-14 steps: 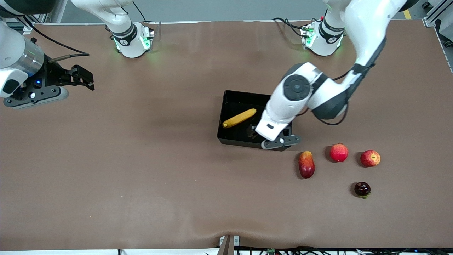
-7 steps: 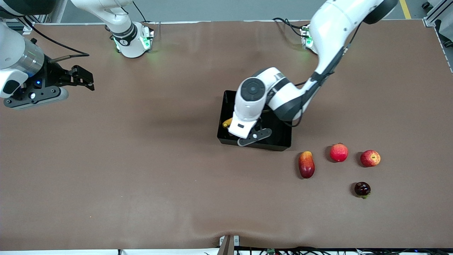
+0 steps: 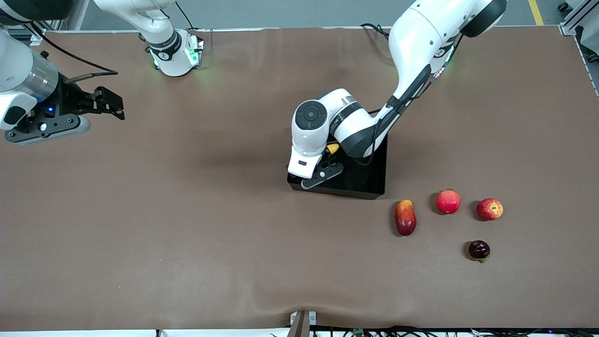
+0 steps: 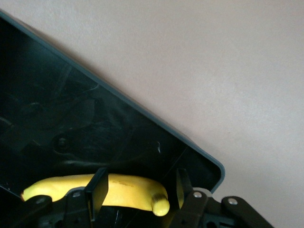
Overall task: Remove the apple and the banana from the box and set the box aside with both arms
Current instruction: 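Lift the banana with the left gripper while the right gripper reaches the tray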
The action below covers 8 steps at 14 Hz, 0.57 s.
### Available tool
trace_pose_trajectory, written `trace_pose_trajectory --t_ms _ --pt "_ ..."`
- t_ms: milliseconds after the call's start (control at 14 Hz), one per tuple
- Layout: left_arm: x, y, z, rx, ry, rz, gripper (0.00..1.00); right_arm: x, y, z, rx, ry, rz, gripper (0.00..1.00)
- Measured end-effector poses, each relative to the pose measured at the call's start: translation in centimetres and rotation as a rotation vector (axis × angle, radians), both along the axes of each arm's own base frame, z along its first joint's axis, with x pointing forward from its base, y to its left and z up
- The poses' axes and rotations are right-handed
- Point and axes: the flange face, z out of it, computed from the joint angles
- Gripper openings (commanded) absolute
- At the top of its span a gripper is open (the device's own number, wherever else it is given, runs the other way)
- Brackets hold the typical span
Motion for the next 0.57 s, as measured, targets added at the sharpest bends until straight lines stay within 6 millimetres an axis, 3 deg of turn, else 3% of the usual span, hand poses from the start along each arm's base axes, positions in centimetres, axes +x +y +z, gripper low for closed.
trace_pose_trajectory --t_ms 573 --pt "-1.3 -1.6 -2.2 -0.018 0.013 0.015 0.61 0.0 0.0 -0.1 0.0 0.003 0.0 1.0"
